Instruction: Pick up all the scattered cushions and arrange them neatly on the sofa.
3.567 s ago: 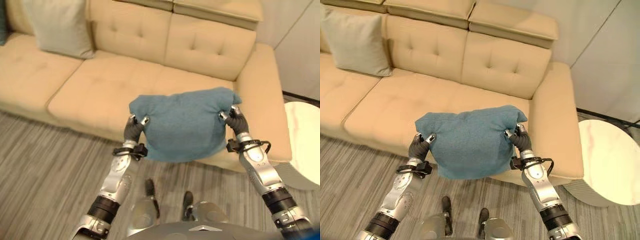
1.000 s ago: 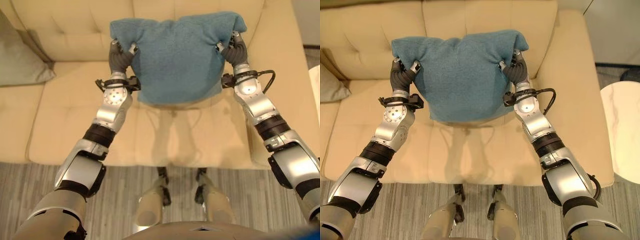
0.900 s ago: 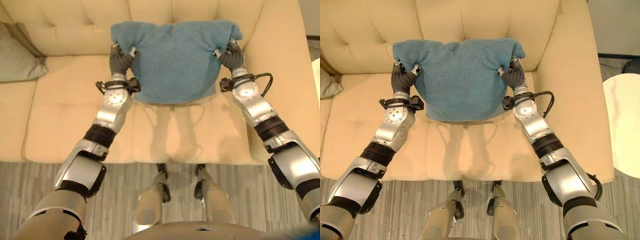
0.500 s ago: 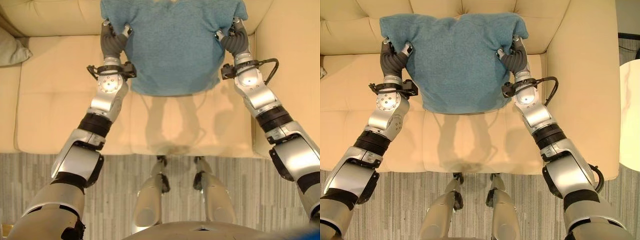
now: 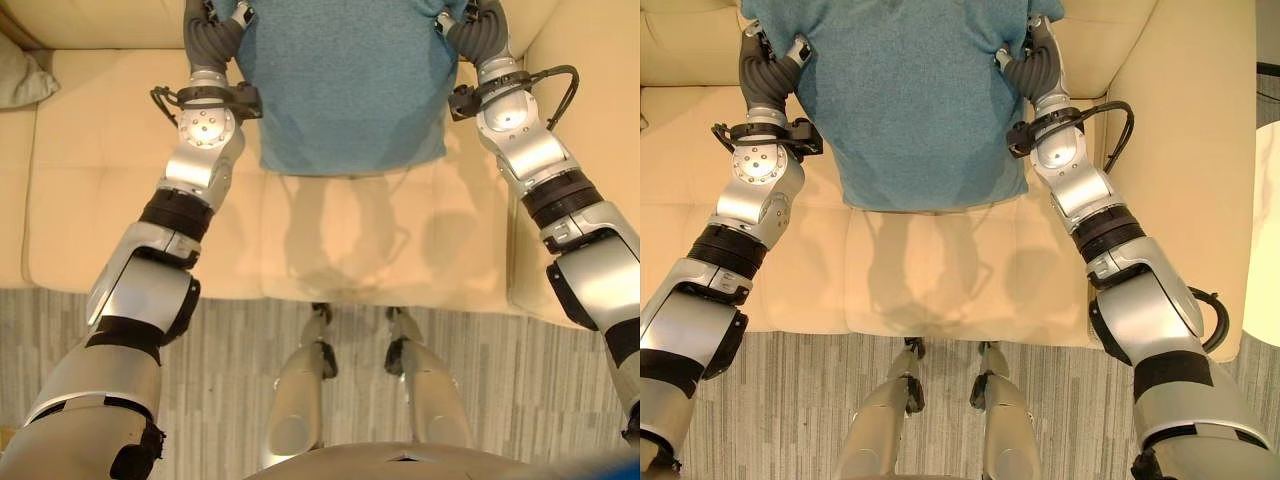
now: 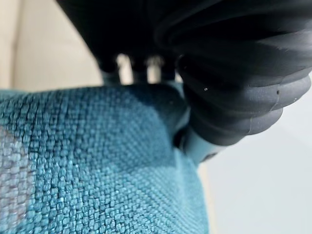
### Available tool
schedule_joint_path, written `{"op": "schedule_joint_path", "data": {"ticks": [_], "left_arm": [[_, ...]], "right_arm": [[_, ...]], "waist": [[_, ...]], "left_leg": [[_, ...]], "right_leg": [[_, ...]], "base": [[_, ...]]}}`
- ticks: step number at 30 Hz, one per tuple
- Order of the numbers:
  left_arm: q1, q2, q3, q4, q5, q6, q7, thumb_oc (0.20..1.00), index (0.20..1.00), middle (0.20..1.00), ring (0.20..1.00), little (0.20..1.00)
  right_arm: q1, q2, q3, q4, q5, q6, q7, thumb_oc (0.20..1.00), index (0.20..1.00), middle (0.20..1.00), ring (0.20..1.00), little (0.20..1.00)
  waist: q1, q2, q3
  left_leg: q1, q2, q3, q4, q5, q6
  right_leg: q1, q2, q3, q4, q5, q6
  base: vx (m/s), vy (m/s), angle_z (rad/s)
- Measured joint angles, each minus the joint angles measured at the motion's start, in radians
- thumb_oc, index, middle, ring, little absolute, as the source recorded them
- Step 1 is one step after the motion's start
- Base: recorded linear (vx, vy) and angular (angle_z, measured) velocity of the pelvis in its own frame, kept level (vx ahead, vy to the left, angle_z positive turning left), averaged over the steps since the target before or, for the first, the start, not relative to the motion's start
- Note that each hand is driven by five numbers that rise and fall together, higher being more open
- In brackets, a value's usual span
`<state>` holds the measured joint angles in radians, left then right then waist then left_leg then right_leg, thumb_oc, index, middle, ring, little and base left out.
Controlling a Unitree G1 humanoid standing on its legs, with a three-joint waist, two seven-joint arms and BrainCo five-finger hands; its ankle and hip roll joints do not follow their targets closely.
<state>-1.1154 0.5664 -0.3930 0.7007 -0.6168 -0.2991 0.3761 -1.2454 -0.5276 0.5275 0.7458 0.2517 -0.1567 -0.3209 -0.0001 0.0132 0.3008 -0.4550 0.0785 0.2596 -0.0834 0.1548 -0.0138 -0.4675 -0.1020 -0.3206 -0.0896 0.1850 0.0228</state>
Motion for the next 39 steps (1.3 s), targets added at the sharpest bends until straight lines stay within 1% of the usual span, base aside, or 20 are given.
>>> {"op": "schedule_joint_path", "data": {"ticks": [6, 9, 14, 16, 17, 18, 20, 22, 23, 24, 25, 26, 27, 32, 36, 37, 39], "left_arm": [[-0.016, 0.000, -0.001, 0.001, -0.002, 0.000, 0.025, 0.200, 0.200, 0.200, 0.200, 0.200], [-0.070, 0.003, -0.034, 0.028, -0.002, 0.000, 0.025, 0.200, 0.200, 0.200, 0.200, 0.200], [-0.077, 0.013, -0.039, 0.032, -0.003, 0.000, 0.023, 0.200, 0.200, 0.200, 0.200, 0.200], [-0.104, 0.011, -0.061, 0.093, -0.013, -0.002, 0.015, 0.200, 0.200, 0.200, 0.200, 0.200], [-0.135, 0.011, -0.083, 0.141, -0.026, -0.002, 0.011, 0.322, 0.322, 0.322, 0.322, 0.322], [-0.170, 0.012, -0.105, 0.188, -0.029, -0.001, 0.001, 0.325, 0.325, 0.325, 0.325, 0.325], [-0.180, 0.013, -0.109, 0.189, -0.031, 0.001, 0.000, 0.278, 0.278, 0.278, 0.278, 0.278], [-0.191, 0.012, -0.120, 0.188, -0.031, 0.001, -0.012, 0.304, 0.304, 0.304, 0.304, 0.304], [-0.191, 0.012, -0.123, 0.190, -0.031, 0.001, -0.015, 0.269, 0.269, 0.269, 0.269, 0.269], [-0.194, 0.012, -0.128, 0.193, -0.030, 0.001, -0.019, 0.291, 0.291, 0.291, 0.291, 0.291], [-0.214, 0.012, -0.152, 0.213, -0.030, 0.002, -0.022, 0.448, 0.448, 0.448, 0.448, 0.448], [-0.240, 0.010, -0.169, 0.231, -0.029, 0.008, -0.020, 1.000, 1.000, 1.000, 1.000, 1.000], [-0.245, 0.010, -0.166, 0.234, -0.035, 0.009, -0.019, 1.000, 1.000, 1.000, 1.000, 1.000], [-0.247, 0.011, -0.158, 0.234, -0.042, 0.012, -0.019, 1.000, 1.000, 1.000, 1.000, 1.000], [-0.227, 0.013, -0.141, 0.230, -0.040, 0.011, -0.023, 1.000, 1.000, 1.000, 1.000, 1.000], [-0.207, 0.023, -0.134, 0.219, -0.039, 0.010, -0.027, 1.000, 1.000, 1.000, 1.000, 1.000], [-0.142, 0.080, -0.127, 0.179, -0.033, 0.010, -0.033, 1.000, 1.000, 1.000, 1.000, 1.000]], "right_arm": [[-0.048, -0.007, 0.036, 0.023, 0.001, 0.012, -0.010, 0.200, 0.200, 0.200, 0.200, 0.200], [-0.069, -0.036, 0.041, 0.023, 0.001, 0.013, -0.013, 0.200, 0.200, 0.200, 0.200, 0.200], [-0.088, -0.038, 0.057, 0.035, 0.001, 0.014, -0.014, 0.200, 0.200, 0.200, 0.200, 0.200], [-0.104, -0.028, 0.080, 0.065, 0.010, 0.014, -0.011, 0.200, 0.200, 0.200, 0.200, 0.200], [-0.120, -0.022, 0.091, 0.094, 0.019, 0.014, -0.007, 0.200, 0.200, 0.200, 0.200, 0.200], [-0.145, -0.022, 0.117, 0.119, 0.022, 0.015, -0.004, 0.200, 0.200, 0.200, 0.200, 0.200], [-0.159, -0.022, 0.117, 0.133, 0.025, 0.017, -0.003, 0.200, 0.200, 0.200, 0.200, 0.200], [-0.175, -0.021, 0.115, 0.169, 0.038, 0.019, 0.000, 0.200, 0.200, 0.200, 0.200, 0.200], [-0.174, -0.021, 0.116, 0.171, 0.038, 0.019, -0.001, 0.200, 0.200, 0.200, 0.200, 0.200], [-0.174, -0.021, 0.115, 0.179, 0.037, 0.018, -0.001, 0.200, 0.200, 0.200, 0.200, 0.200], [-0.174, -0.021, 0.112, 0.194, 0.037, 0.016, -0.002, 0.200, 0.200, 0.200, 0.200, 0.200], [-0.167, -0.017, 0.097, 0.199, 0.037, 0.021, -0.019, 0.944, 0.944, 0.944, 0.944, 0.944], [-0.167, -0.015, 0.093, 0.211, 0.039, 0.021, -0.030, 1.000, 1.000, 1.000, 1.000, 1.000], [-0.165, -0.013, 0.076, 0.229, 0.040, 0.051, -0.038, 1.000, 1.000, 1.000, 1.000, 1.000], [-0.133, -0.021, 0.076, 0.180, 0.037, 0.053, -0.034, 1.000, 1.000, 1.000, 1.000, 1.000], [-0.110, -0.035, 0.076, 0.140, 0.032, 0.053, -0.032, 1.000, 1.000, 1.000, 1.000, 1.000], [-0.065, -0.049, 0.076, 0.078, 0.000, 0.052, -0.026, 1.000, 1.000, 1.000, 1.000, 1.000]], "waist": [[0.012, 0.000, 0.000], [0.018, 0.000, 0.000], [0.021, 0.000, 0.000], [0.021, 0.000, 0.000], [0.021, 0.000, 0.000], [0.021, 0.000, 0.000], [0.020, 0.000, 0.000], [0.019, 0.000, 0.000], [0.017, 0.001, 0.000], [0.015, 0.001, 0.000], [0.014, 0.001, 0.001], [0.010, 0.002, 0.001], [0.009, 0.002, 0.001], [0.006, 0.002, 0.001], [0.001, 0.002, 0.001], [0.000, 0.002, 0.001], [-0.009, 0.002, 0.001]], "left_leg": [[-0.009, 0.000, -0.004, 0.001, 0.001, -0.001], [-0.029, 0.001, -0.024, 0.001, 0.011, -0.003], [-0.033, -0.001, -0.031, 0.001, 0.012, -0.003], [-0.033, 0.000, -0.032, 0.002, 0.012, -0.003], [-0.033, 0.000, -0.033, 0.002, 0.012, -0.003], [-0.033, -0.001, -0.033, 0.002, 0.012, -0.003], [-0.033, -0.001, -0.033, 0.004, 0.012, -0.003], [-0.033, -0.001, -0.036, 0.004, 0.013, -0.003], [-0.033, -0.001, -0.036, 0.004, 0.013, -0.003], [-0.033, -0.001, -0.037, 0.004, 0.013, -0.003], [-0.033, -0.001, -0.040, 0.005, 0.013, -0.004], [-0.034, -0.002, -0.045, 0.007, 0.017, -0.004], [-0.033, -0.003, -0.049, 0.008, 0.017, -0.004], [-0.012, -0.007, -0.050, 0.010, 0.017, -0.004], [-0.005, -0.008, -0.049, 0.010, 0.018, -0.004], [-0.002, -0.009, -0.047, 0.010, 0.018, -0.004], [0.011, -0.009, -0.040, 0.007, 0.018, -0.004]], "right_leg": [[-0.006, 0.000, -0.002, 0.000, 0.000, 0.000], [-0.016, 0.000, -0.023, 0.000, 0.000, 0.000], [-0.016, -0.002, -0.025, 0.000, 0.000, 0.000], [-0.014, -0.002, -0.025, 0.000, 0.000, 0.000], [-0.014, -0.002, -0.025, 0.000, 0.000, 0.000], [-0.014, -0.002, -0.025, 0.000, 0.000, 0.000], [-0.013, -0.003, -0.025, 0.000, 0.000, 0.000], [-0.011, -0.003, -0.026, 0.000, 0.000, 0.000], [-0.012, -0.003, -0.026, 0.000, 0.000, 0.000], [-0.011, -0.003, -0.026, 0.000, 0.000, 0.000], [-0.010, -0.003, -0.026, 0.000, 0.000, 0.000], [-0.006, -0.005, -0.033, 0.001, 0.000, 0.000], [-0.004, -0.006, -0.035, 0.000, 0.000, 0.000], [0.021, -0.010, -0.039, 0.000, 0.000, 0.000], [0.026, -0.012, -0.037, 0.000, 0.000, 0.000], [0.027, -0.012, -0.034, 0.000, 0.000, 0.000], [0.034, -0.012, -0.026, 0.000, 0.000, 0.000]], "base": [[0.00, 0.001, 0.01], [0.00, 0.009, 0.15], [0.00, 0.005, 0.05], [-0.02, 0.010, 0.01], [-0.05, 0.021, 0.01], [-0.04, 0.026, 0.01], [-0.02, 0.013, 0.00], [0.03, 0.000, 0.01], [-0.03, 0.011, 0.02], [0.00, 0.000, 0.00], [-0.11, 0.030, 0.08], [-0.02, 0.029, 0.10], [-0.03, 0.038, 0.11], [-0.01, 0.014, 0.02], [-0.02, 0.023, -0.01], [-0.02, 0.006, -0.05], [-0.02, 0.003, -0.09]]}}
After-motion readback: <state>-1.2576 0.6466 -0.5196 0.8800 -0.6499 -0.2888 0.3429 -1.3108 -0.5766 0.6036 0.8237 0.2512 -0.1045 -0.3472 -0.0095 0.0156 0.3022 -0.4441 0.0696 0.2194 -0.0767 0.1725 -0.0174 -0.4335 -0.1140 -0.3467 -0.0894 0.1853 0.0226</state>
